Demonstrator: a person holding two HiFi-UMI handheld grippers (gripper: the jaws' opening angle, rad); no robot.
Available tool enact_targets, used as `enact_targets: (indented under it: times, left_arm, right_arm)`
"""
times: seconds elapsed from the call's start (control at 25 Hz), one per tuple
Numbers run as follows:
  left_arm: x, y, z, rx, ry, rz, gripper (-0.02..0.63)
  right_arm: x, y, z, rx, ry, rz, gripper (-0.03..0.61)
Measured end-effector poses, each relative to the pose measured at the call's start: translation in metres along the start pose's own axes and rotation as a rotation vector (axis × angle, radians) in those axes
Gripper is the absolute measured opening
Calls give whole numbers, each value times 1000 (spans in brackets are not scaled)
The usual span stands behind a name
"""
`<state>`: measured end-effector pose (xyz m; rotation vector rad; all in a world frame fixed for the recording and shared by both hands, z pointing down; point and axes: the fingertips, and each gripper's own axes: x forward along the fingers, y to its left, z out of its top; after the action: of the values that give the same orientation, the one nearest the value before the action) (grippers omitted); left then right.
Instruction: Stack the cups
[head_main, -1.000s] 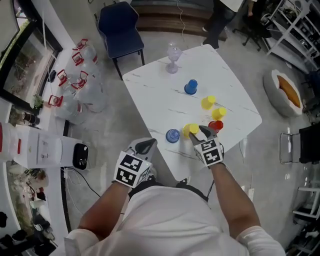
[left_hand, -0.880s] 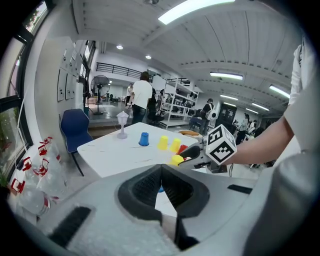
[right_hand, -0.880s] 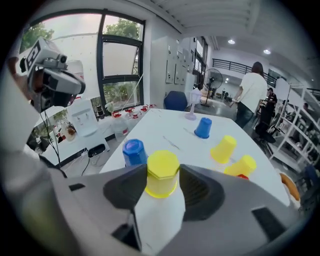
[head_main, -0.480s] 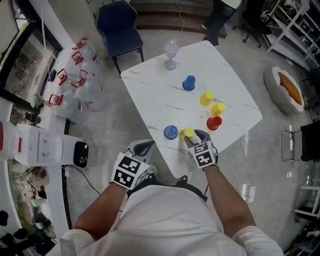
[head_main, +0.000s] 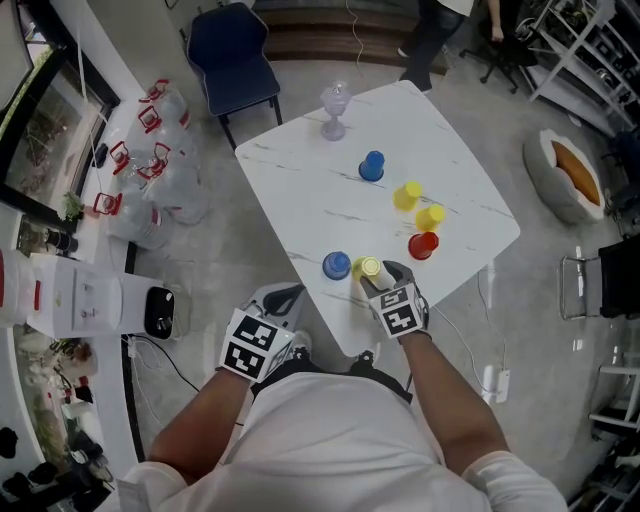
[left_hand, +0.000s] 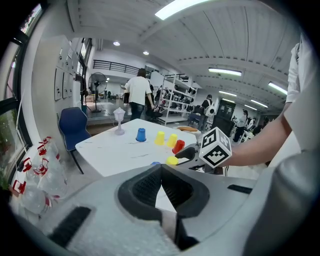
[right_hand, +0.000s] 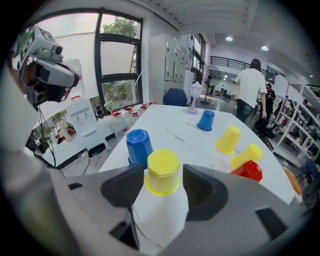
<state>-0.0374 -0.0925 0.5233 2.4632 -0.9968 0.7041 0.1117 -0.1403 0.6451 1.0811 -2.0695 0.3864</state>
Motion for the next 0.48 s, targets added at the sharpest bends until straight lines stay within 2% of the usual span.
enact_targets:
  times: [0.24, 0.36, 0.48]
  left_arm:
    - [9, -1, 3, -9, -3, -7, 9]
    - [14, -5, 8, -2, -6, -16, 9]
    - [18, -6, 11, 5, -5, -15, 9]
  right_arm:
    - [-40, -16, 8, 65, -95, -33, 227]
    - [-54, -58, -1, 99, -120, -125, 212]
    - [-55, -110, -21, 190, -60, -208, 227]
